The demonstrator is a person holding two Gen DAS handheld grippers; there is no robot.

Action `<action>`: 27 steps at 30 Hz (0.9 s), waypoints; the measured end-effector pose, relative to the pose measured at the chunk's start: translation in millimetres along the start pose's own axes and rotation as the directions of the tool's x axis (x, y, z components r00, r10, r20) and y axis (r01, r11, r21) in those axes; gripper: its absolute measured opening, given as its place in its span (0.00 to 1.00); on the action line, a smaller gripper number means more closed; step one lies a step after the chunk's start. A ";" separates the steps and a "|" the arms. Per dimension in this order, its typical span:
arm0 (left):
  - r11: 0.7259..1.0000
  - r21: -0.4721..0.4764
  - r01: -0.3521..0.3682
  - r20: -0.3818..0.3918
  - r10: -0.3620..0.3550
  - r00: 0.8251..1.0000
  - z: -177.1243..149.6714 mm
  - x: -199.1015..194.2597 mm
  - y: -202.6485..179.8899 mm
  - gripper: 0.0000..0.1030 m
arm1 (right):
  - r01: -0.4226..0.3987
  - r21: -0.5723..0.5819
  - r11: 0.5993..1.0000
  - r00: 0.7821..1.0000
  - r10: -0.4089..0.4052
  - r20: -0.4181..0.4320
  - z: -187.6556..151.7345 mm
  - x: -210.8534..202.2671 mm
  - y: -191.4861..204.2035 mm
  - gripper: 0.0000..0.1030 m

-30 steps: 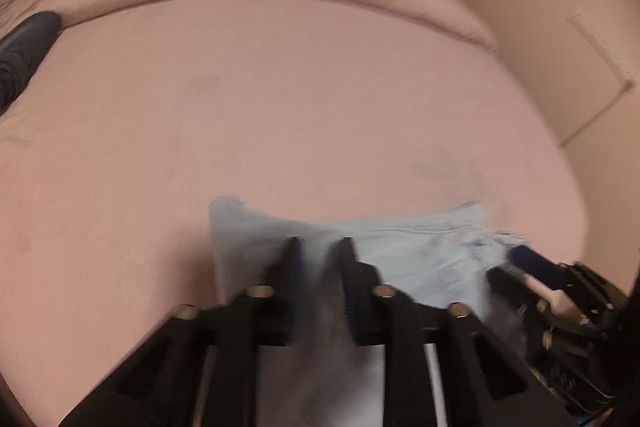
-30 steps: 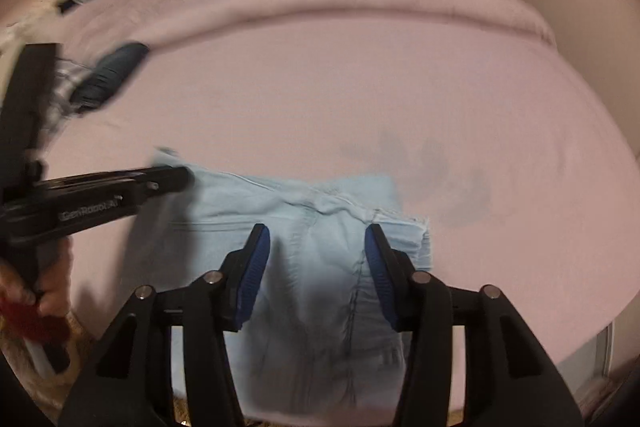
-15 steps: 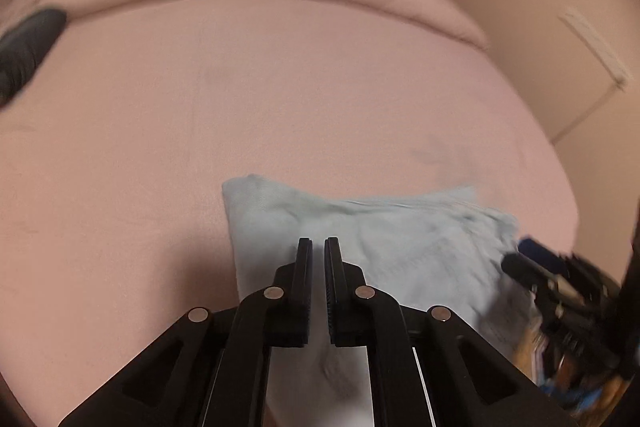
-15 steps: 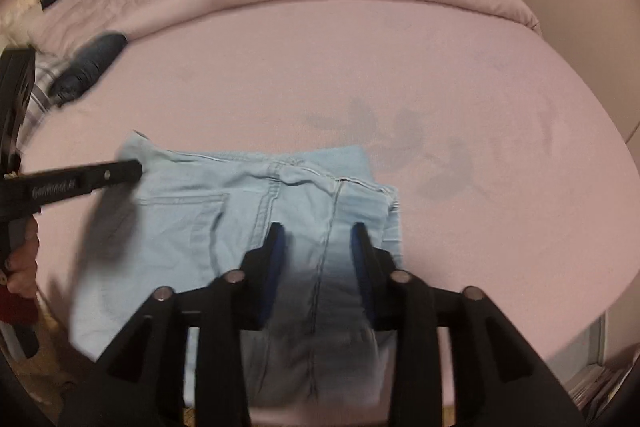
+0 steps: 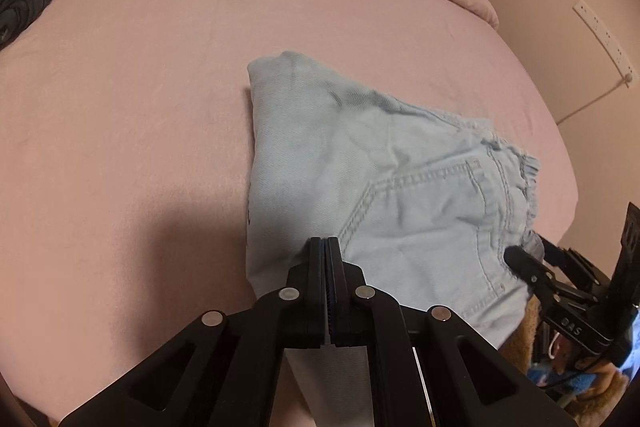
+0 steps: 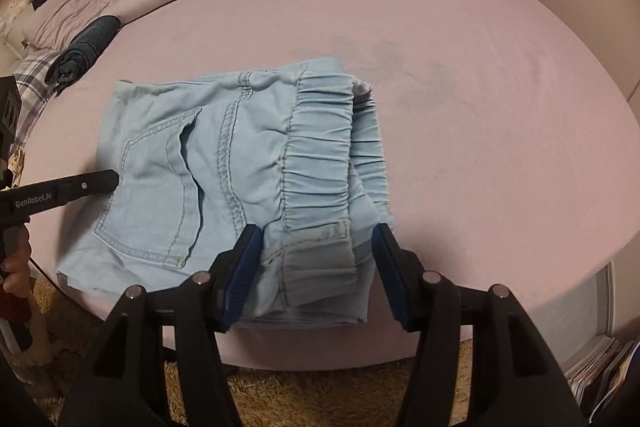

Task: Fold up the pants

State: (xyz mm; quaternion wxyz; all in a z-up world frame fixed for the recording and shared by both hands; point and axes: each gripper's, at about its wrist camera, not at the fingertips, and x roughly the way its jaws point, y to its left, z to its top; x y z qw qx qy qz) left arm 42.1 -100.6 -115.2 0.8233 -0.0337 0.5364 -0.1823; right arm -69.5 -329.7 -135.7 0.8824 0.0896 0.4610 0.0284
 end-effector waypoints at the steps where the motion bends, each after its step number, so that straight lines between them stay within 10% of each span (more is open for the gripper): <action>1: 1.000 0.004 0.012 -0.008 -0.012 1.000 0.8 -4.8 -2.2 0.05 | 0.004 0.004 1.000 1.000 -0.004 0.002 0.2 -2.5 0.8 0.54; 7: 0.992 0.070 0.109 -0.020 -0.108 0.994 -30.5 -34.1 -22.8 0.07 | -0.047 0.041 0.998 0.999 0.047 0.003 -3.2 -16.9 -2.5 0.56; 22: 0.995 0.017 0.098 -0.030 -0.097 0.995 -58.6 -24.6 -7.5 0.09 | -0.074 0.133 0.988 0.997 0.079 -0.027 -15.3 -8.1 -15.9 0.75; 27: 1.000 0.017 0.022 0.023 -0.022 0.999 -50.3 -47.7 0.0 0.32 | -0.060 0.137 0.989 0.997 0.065 -0.029 -14.6 -8.6 -17.3 0.79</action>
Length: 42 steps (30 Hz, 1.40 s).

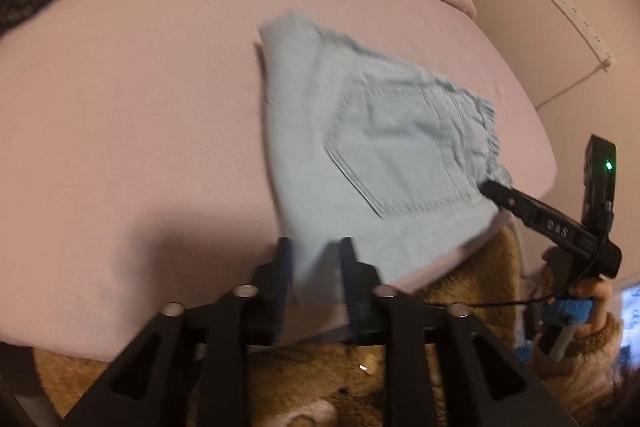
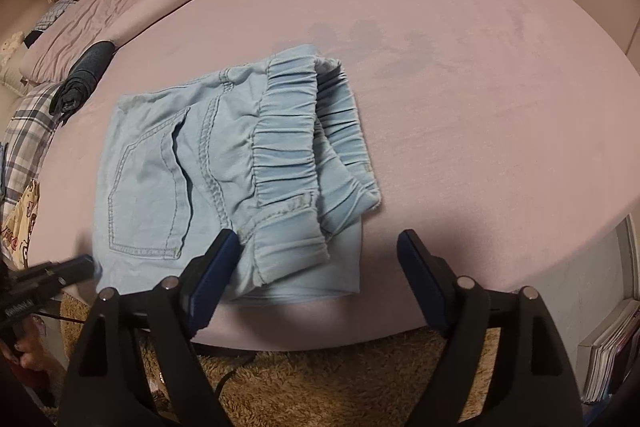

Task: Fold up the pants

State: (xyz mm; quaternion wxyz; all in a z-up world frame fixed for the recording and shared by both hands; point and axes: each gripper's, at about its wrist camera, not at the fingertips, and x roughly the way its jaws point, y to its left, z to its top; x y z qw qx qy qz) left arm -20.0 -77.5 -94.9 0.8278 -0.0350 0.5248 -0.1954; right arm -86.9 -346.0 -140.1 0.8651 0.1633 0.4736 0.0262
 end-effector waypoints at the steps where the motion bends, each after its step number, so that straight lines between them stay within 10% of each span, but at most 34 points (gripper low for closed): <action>1: 1.000 0.004 -0.015 0.026 0.015 1.000 3.8 -5.8 1.1 0.40 | 0.000 -0.001 1.000 1.000 0.000 0.001 -0.3 -0.9 0.7 0.79; 14: 0.984 -0.072 0.160 0.096 -0.153 0.984 45.9 11.2 29.7 0.58 | -0.171 0.059 0.983 0.984 0.168 0.051 23.5 -13.3 -35.9 0.93; 27: 0.994 0.004 0.107 0.014 -0.108 0.994 53.2 71.7 2.4 0.63 | -0.410 0.072 0.909 0.909 0.414 -0.055 38.3 51.7 -17.0 0.95; 29: 0.995 0.007 0.100 0.025 -0.100 0.995 54.4 74.9 -4.8 0.48 | -0.386 0.044 0.921 0.919 0.389 -0.068 40.2 53.3 -7.7 0.94; 38: 0.998 0.021 0.058 0.096 -0.060 0.994 55.6 49.6 -23.2 0.13 | -0.278 -0.081 0.957 0.960 0.279 0.013 41.4 15.7 29.6 0.36; 42: 0.997 0.073 0.019 0.200 -0.034 0.979 68.1 11.6 -32.6 0.13 | -0.333 -0.124 0.935 0.937 0.343 0.068 59.2 -13.1 48.0 0.36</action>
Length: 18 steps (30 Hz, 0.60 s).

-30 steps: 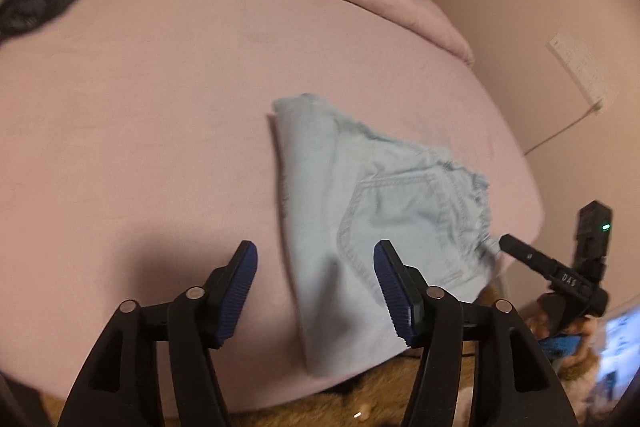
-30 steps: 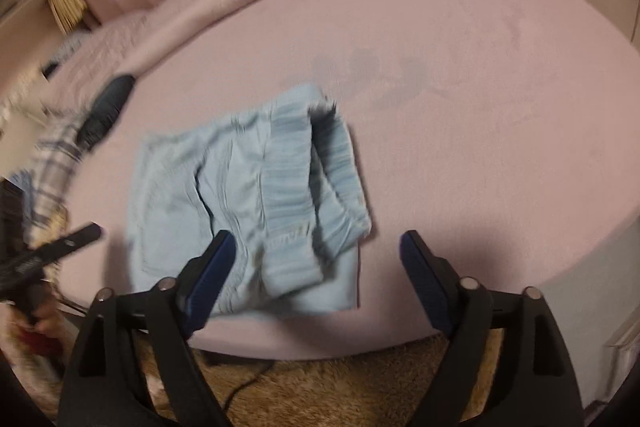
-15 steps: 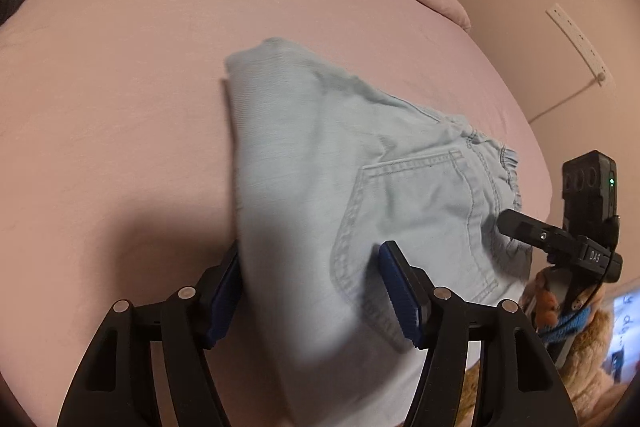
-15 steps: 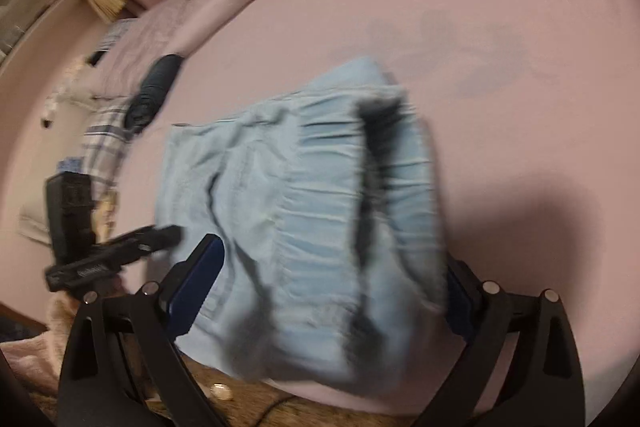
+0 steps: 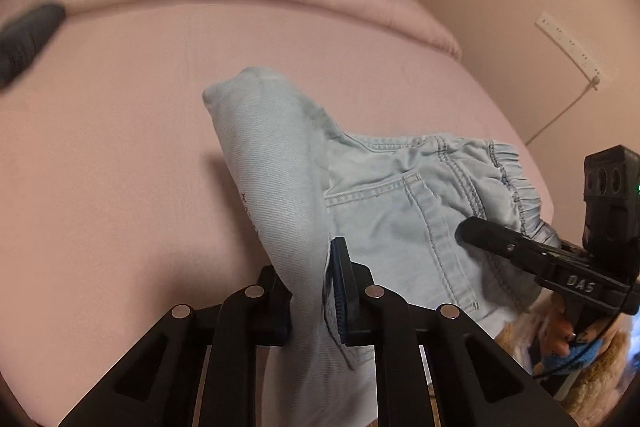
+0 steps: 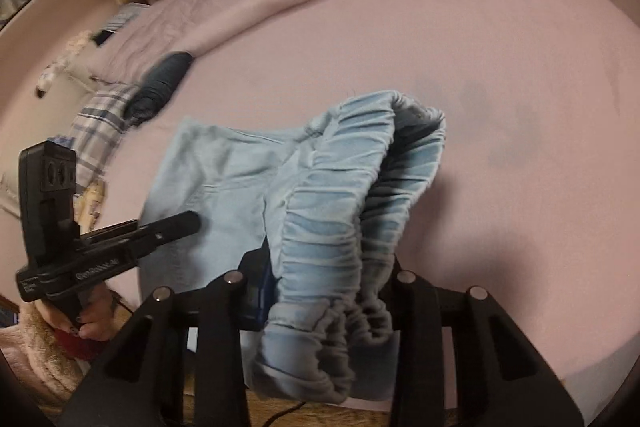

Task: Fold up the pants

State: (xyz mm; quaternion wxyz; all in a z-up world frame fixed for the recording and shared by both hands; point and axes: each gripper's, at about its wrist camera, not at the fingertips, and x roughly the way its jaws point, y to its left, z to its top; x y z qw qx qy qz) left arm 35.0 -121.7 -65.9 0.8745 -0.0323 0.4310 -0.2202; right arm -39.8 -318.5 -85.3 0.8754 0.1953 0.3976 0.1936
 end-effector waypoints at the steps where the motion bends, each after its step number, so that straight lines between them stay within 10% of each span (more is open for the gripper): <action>1: 1.000 0.007 -0.003 0.017 0.003 1.000 4.4 -5.8 -0.4 0.13 | -0.009 -0.025 1.000 1.000 0.009 0.024 8.8 -4.9 7.7 0.36; 7: 0.998 -0.032 -0.044 0.078 0.047 0.996 39.3 -22.0 31.6 0.13 | -0.082 -0.039 0.996 0.995 0.084 0.053 52.0 20.5 21.8 0.36; 14: 0.978 -0.160 -0.132 -0.040 0.127 0.991 28.0 16.3 95.9 0.13 | -0.071 -0.030 0.997 0.991 0.067 -0.115 52.0 102.0 24.2 0.37; 18: 0.965 -0.223 -0.139 -0.070 0.126 0.990 10.0 29.5 119.9 0.18 | 0.030 -0.052 0.998 0.985 -0.038 -0.168 40.1 123.9 14.9 0.59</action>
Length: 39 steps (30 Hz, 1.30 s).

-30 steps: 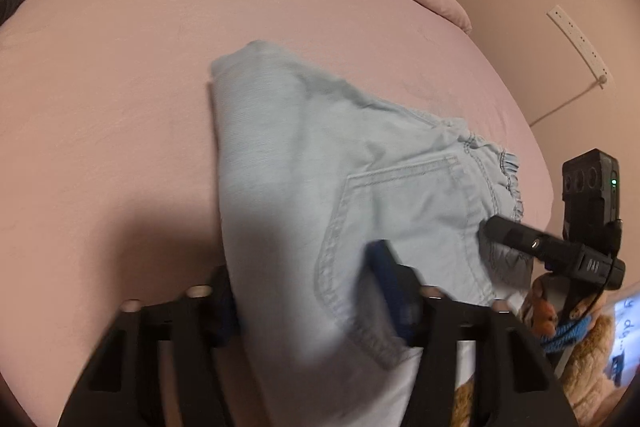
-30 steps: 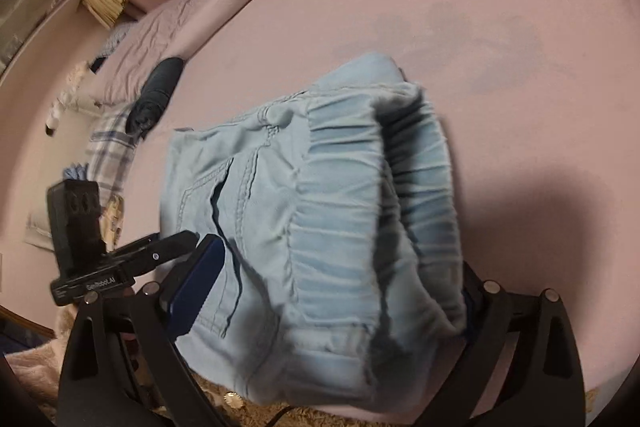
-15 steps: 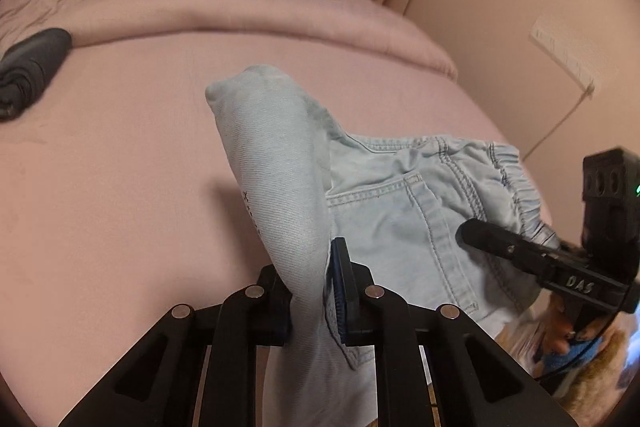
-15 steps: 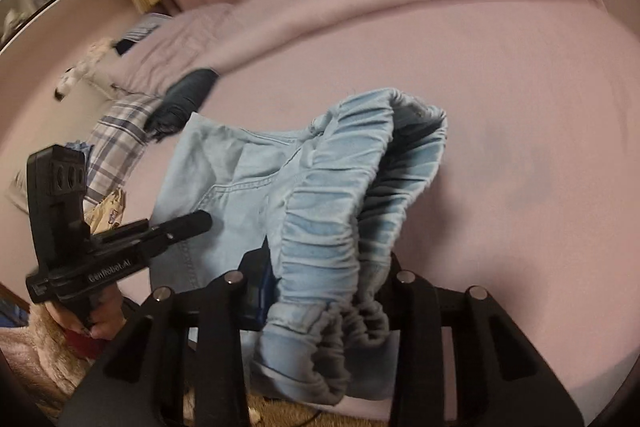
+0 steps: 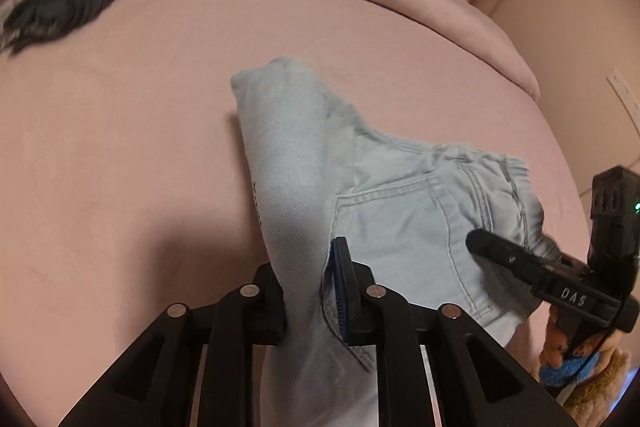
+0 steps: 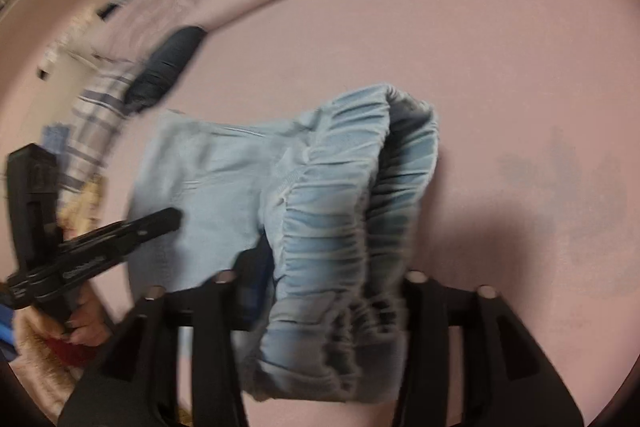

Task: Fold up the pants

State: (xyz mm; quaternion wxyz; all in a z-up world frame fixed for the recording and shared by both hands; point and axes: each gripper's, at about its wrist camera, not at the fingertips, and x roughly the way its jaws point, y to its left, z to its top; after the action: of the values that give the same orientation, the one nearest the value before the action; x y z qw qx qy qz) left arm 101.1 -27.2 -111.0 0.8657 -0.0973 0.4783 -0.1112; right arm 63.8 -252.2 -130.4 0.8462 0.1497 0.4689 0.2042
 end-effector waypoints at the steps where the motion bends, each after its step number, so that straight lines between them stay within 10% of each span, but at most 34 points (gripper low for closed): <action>1: 1.000 -0.019 -0.003 0.000 0.003 1.000 -1.9 2.3 3.8 0.24 | 0.006 0.002 1.000 1.000 -0.006 -0.004 -0.5 1.7 -0.5 0.59; 11: 0.995 -0.041 -0.092 0.018 0.092 0.996 -20.6 0.8 8.4 0.49 | 0.098 -0.041 0.994 0.995 -0.097 0.034 -9.1 -3.8 1.6 0.69; 15: 0.991 -0.106 -0.084 0.007 0.085 0.996 -32.4 -19.7 18.5 0.50 | 0.189 -0.029 0.981 0.982 -0.188 0.032 -17.0 -16.9 -7.5 0.91; 22: 0.989 -0.037 -0.144 0.047 0.146 0.988 -54.1 -77.6 2.3 0.51 | 0.266 -0.022 0.964 0.962 -0.264 0.071 -23.5 -50.2 2.4 0.91; 27: 0.989 0.001 -0.146 0.242 0.142 0.960 -51.4 -145.0 -28.2 0.91 | 0.316 -0.112 0.942 0.926 -0.281 0.251 -19.6 -110.6 34.6 0.91; 39: 0.991 0.003 -0.136 0.307 0.128 0.943 -52.2 -173.7 -54.4 0.92 | 0.360 -0.125 0.924 0.869 -0.284 0.405 -35.0 -161.1 71.9 0.92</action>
State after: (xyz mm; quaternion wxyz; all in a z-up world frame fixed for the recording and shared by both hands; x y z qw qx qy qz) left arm -38.6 -32.9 16.7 0.9360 -0.0707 0.3423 -0.0423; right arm -57.7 -265.6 1.6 0.9535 0.0213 0.2920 0.0721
